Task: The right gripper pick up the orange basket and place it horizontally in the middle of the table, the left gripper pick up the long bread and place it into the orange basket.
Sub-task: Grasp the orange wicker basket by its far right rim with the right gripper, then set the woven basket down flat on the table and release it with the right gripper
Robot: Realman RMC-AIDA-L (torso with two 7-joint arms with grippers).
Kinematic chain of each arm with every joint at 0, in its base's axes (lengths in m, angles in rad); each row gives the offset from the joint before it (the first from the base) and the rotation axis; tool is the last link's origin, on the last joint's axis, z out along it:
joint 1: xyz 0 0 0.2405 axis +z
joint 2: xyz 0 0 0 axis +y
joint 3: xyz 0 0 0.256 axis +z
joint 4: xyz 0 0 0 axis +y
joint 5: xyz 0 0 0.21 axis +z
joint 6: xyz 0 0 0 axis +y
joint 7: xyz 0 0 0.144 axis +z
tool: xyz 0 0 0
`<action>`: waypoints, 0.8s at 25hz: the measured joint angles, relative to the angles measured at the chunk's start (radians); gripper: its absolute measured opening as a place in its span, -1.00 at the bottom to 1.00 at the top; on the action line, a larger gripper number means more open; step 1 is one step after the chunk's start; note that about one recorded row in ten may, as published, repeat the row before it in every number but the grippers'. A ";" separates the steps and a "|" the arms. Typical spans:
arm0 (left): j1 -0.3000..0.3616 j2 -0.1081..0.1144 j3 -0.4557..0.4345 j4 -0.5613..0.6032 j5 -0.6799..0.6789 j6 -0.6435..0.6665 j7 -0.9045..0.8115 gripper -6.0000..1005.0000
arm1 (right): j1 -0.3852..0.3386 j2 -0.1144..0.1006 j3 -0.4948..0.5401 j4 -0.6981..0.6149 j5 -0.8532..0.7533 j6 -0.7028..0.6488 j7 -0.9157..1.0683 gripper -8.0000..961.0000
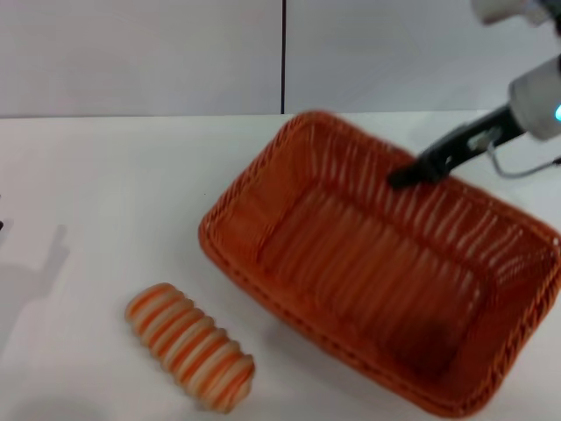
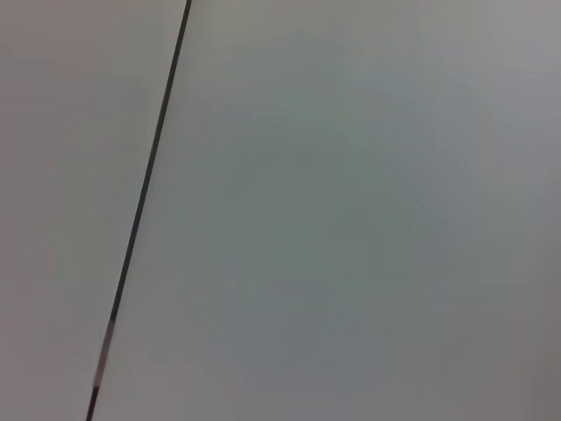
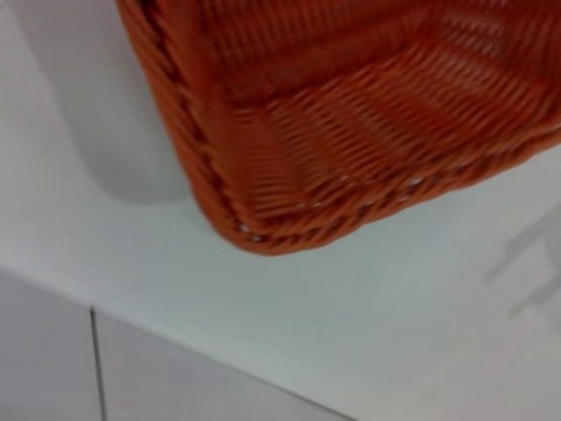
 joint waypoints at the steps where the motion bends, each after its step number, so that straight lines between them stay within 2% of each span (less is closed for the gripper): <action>1: 0.006 0.000 0.001 0.001 0.001 0.009 0.003 0.55 | 0.004 -0.010 0.005 -0.043 0.002 0.027 -0.028 -0.60; 2: 0.014 -0.001 0.001 0.003 0.001 0.017 0.007 0.55 | 0.004 -0.010 0.005 -0.043 0.002 0.027 -0.028 -0.61; 6: 0.055 -0.001 -0.004 0.003 -0.001 0.049 0.010 0.55 | 0.033 -0.037 0.001 -0.073 0.004 0.076 -0.146 -0.67; 12: 0.092 -0.003 -0.002 -0.005 -0.002 0.058 0.009 0.55 | 0.041 -0.035 -0.027 -0.114 -0.003 0.097 -0.319 -0.67; 16: 0.115 -0.005 0.006 -0.007 0.003 0.061 0.010 0.55 | 0.018 -0.027 -0.025 -0.183 0.032 0.114 -0.549 -0.68; 20: 0.134 -0.006 0.007 -0.009 0.004 0.072 0.010 0.55 | 0.020 -0.025 -0.022 -0.187 0.049 0.095 -0.615 -0.68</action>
